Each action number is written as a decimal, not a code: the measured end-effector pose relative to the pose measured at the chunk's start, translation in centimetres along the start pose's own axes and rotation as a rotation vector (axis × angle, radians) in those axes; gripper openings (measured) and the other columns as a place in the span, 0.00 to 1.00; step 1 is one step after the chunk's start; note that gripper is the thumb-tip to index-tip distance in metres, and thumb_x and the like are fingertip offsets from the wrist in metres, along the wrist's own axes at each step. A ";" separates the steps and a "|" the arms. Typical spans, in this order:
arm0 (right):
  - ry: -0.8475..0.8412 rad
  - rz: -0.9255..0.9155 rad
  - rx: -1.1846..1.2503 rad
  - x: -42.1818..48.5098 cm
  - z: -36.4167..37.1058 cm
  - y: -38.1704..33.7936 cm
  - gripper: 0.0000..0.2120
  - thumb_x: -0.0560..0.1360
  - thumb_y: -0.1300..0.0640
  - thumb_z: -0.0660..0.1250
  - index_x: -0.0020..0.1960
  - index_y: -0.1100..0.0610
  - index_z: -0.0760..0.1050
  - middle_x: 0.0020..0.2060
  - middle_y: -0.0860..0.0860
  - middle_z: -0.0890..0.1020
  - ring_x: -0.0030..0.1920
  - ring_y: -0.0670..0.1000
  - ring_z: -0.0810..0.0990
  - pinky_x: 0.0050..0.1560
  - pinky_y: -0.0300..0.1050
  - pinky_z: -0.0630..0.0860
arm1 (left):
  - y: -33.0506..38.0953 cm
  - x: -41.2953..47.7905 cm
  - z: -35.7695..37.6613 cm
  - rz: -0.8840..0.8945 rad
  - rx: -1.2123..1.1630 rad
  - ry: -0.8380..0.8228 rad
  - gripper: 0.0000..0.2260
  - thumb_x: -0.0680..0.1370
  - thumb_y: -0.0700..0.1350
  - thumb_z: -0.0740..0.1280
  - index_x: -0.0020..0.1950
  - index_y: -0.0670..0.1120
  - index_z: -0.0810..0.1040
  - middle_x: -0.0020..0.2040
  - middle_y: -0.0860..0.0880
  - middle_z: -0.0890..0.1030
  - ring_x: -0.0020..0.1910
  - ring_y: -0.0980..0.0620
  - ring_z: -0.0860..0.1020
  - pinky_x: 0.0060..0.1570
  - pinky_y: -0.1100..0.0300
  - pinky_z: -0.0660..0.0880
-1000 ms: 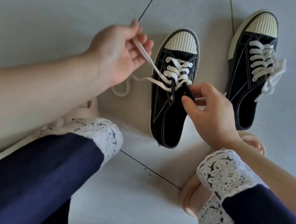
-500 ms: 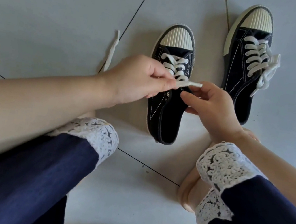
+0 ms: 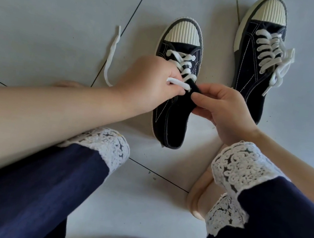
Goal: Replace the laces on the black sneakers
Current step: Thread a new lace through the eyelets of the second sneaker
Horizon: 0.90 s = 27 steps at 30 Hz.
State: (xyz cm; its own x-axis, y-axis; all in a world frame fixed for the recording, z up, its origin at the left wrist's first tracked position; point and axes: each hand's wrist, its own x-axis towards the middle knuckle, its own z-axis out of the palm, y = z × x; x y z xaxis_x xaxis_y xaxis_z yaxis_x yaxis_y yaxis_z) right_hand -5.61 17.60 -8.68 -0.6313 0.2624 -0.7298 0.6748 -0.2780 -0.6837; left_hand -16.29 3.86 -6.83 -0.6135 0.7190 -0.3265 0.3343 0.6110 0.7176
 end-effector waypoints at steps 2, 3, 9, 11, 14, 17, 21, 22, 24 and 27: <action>-0.003 0.007 0.013 0.1 0.0 0.1 0.07 0.73 0.65 0.67 0.44 0.55 0.80 0.39 0.52 0.85 0.44 0.50 0.84 0.49 0.44 0.79 | -0.1 0.0 0.1 0.035 0.031 0.017 0.11 0.73 0.48 0.68 0.40 0.39 0.82 0.37 0.41 0.80 0.39 0.46 0.76 0.42 0.52 0.67; -0.004 0.009 0.018 0.1 0.0 0.1 0.07 0.73 0.65 0.67 0.43 0.55 0.80 0.38 0.51 0.85 0.44 0.50 0.84 0.48 0.44 0.79 | -0.2 0.0 0.1 0.032 0.025 0.025 0.12 0.73 0.48 0.68 0.40 0.40 0.82 0.35 0.42 0.79 0.38 0.45 0.76 0.41 0.52 0.67; -0.014 0.014 0.037 0.1 -0.1 0.1 0.06 0.73 0.65 0.67 0.44 0.56 0.80 0.38 0.51 0.85 0.44 0.51 0.84 0.48 0.43 0.79 | -0.2 -0.6 0.3 -0.052 -0.047 -0.009 0.12 0.70 0.56 0.68 0.41 0.48 0.84 0.37 0.48 0.82 0.40 0.50 0.79 0.43 0.52 0.73; -0.021 0.014 0.049 0.1 -0.1 0.0 0.07 0.73 0.66 0.67 0.43 0.56 0.80 0.39 0.52 0.85 0.43 0.51 0.84 0.46 0.42 0.79 | -0.1 -0.4 0.4 -0.050 -0.050 0.002 0.15 0.70 0.58 0.66 0.39 0.47 0.83 0.35 0.46 0.82 0.37 0.49 0.78 0.40 0.51 0.74; -0.022 0.012 0.055 0.1 -0.1 0.0 0.07 0.73 0.66 0.67 0.44 0.57 0.80 0.39 0.52 0.85 0.43 0.50 0.84 0.44 0.39 0.79 | 0.0 0.1 0.5 -0.033 0.017 0.029 0.15 0.73 0.53 0.67 0.36 0.42 0.81 0.27 0.43 0.75 0.30 0.46 0.73 0.36 0.47 0.71; -0.029 0.015 0.070 0.1 -0.1 0.0 0.07 0.73 0.66 0.67 0.45 0.57 0.80 0.39 0.52 0.85 0.43 0.49 0.84 0.43 0.38 0.78 | -0.3 -0.2 0.8 0.006 -0.022 0.084 0.10 0.73 0.49 0.68 0.39 0.44 0.83 0.30 0.46 0.78 0.32 0.48 0.75 0.37 0.51 0.72; -0.034 0.026 0.097 0.2 -0.2 0.0 0.07 0.73 0.67 0.66 0.46 0.59 0.80 0.40 0.53 0.85 0.44 0.50 0.84 0.44 0.39 0.79 | -0.5 -0.6 1.2 0.017 -0.087 0.167 0.08 0.73 0.48 0.68 0.39 0.45 0.83 0.26 0.54 0.72 0.31 0.56 0.69 0.33 0.59 0.66; -0.037 0.026 0.099 0.2 -0.2 0.0 0.07 0.73 0.67 0.66 0.46 0.59 0.80 0.40 0.53 0.85 0.44 0.51 0.84 0.44 0.39 0.79 | -0.5 -0.6 1.4 0.010 -0.089 0.172 0.08 0.73 0.48 0.68 0.39 0.45 0.83 0.24 0.55 0.70 0.29 0.55 0.68 0.33 0.59 0.65; -0.043 0.028 0.107 0.2 -0.2 0.0 0.07 0.73 0.67 0.66 0.47 0.60 0.80 0.41 0.54 0.85 0.44 0.51 0.84 0.44 0.39 0.79 | -0.7 -0.5 1.7 0.000 -0.074 0.177 0.07 0.73 0.48 0.69 0.39 0.46 0.83 0.22 0.57 0.66 0.25 0.55 0.65 0.33 0.59 0.66; -0.049 0.032 0.116 0.1 -0.1 0.0 0.07 0.73 0.67 0.66 0.46 0.60 0.80 0.40 0.54 0.85 0.43 0.51 0.84 0.43 0.38 0.79 | -0.9 -0.6 1.9 0.000 -0.054 0.184 0.08 0.73 0.49 0.68 0.39 0.46 0.82 0.22 0.57 0.65 0.27 0.55 0.66 0.34 0.57 0.70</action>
State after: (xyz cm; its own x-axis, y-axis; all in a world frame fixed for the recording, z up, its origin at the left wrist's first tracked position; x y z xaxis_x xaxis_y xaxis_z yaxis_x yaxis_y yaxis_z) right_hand -5.63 17.75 -8.80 -0.6298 0.2069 -0.7487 0.6480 -0.3917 -0.6532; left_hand -14.88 3.54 -8.43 -0.7360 0.6430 -0.2119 0.2981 0.5888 0.7513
